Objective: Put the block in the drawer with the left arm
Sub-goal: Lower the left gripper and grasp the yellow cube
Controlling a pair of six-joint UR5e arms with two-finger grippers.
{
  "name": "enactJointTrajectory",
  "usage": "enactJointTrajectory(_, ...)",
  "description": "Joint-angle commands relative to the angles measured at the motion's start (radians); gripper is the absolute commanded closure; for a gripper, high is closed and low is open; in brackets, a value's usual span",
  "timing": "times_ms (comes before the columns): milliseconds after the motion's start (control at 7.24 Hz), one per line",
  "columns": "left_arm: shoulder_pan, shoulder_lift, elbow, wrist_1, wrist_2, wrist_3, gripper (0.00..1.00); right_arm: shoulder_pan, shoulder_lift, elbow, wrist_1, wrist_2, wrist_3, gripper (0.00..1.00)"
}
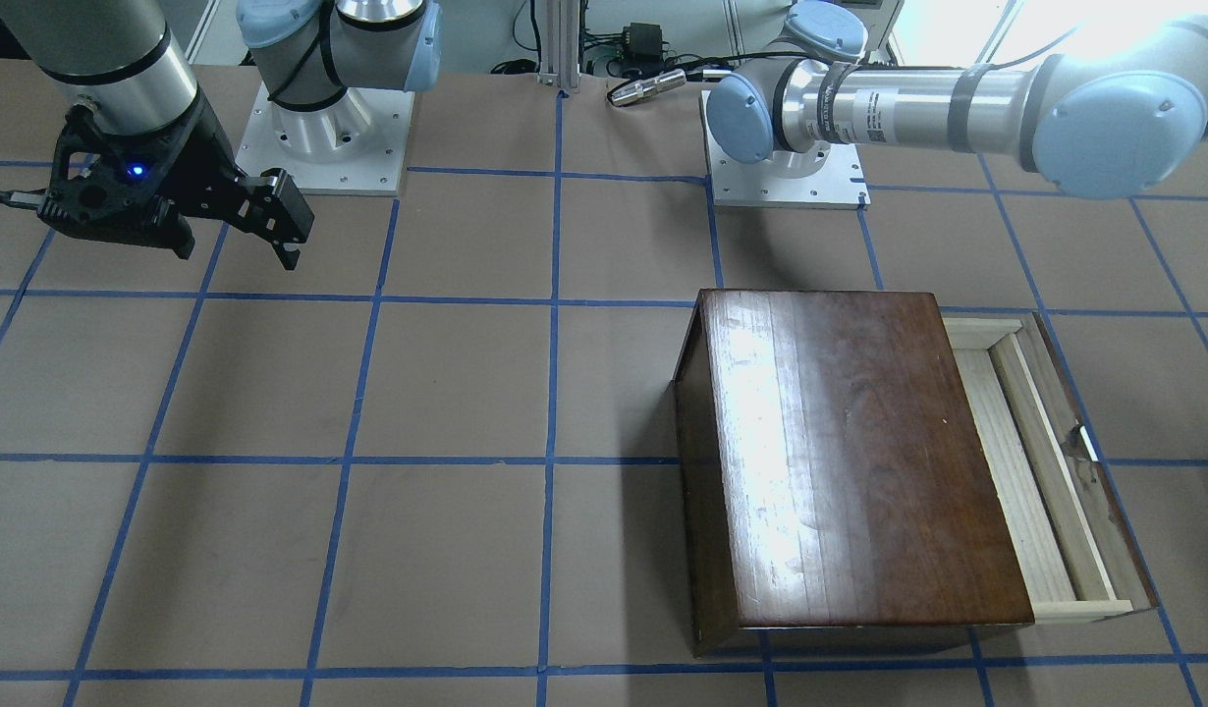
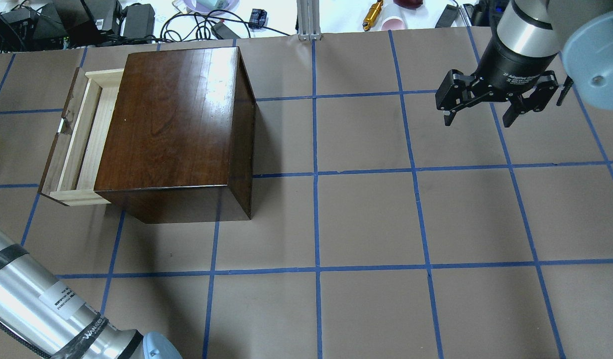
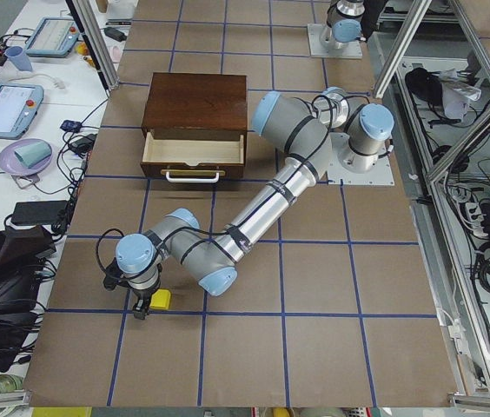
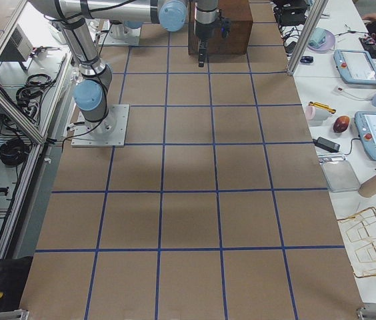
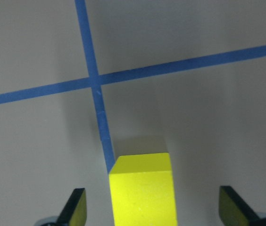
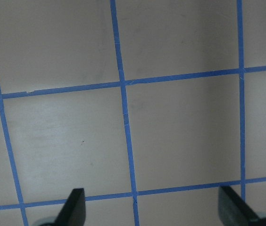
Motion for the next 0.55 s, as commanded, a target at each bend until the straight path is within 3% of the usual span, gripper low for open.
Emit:
enactJointTrajectory(0, 0.002, -0.014, -0.004, 0.003, -0.02, 0.005, 0.0, 0.0, 0.0, 0.0, 0.0, 0.0, 0.0, 0.0)
enactJointTrajectory(414, 0.002, -0.021, -0.007, 0.003, -0.017, 0.006, 0.0, 0.0, 0.0, 0.0, 0.0, 0.0, 0.0, 0.0)
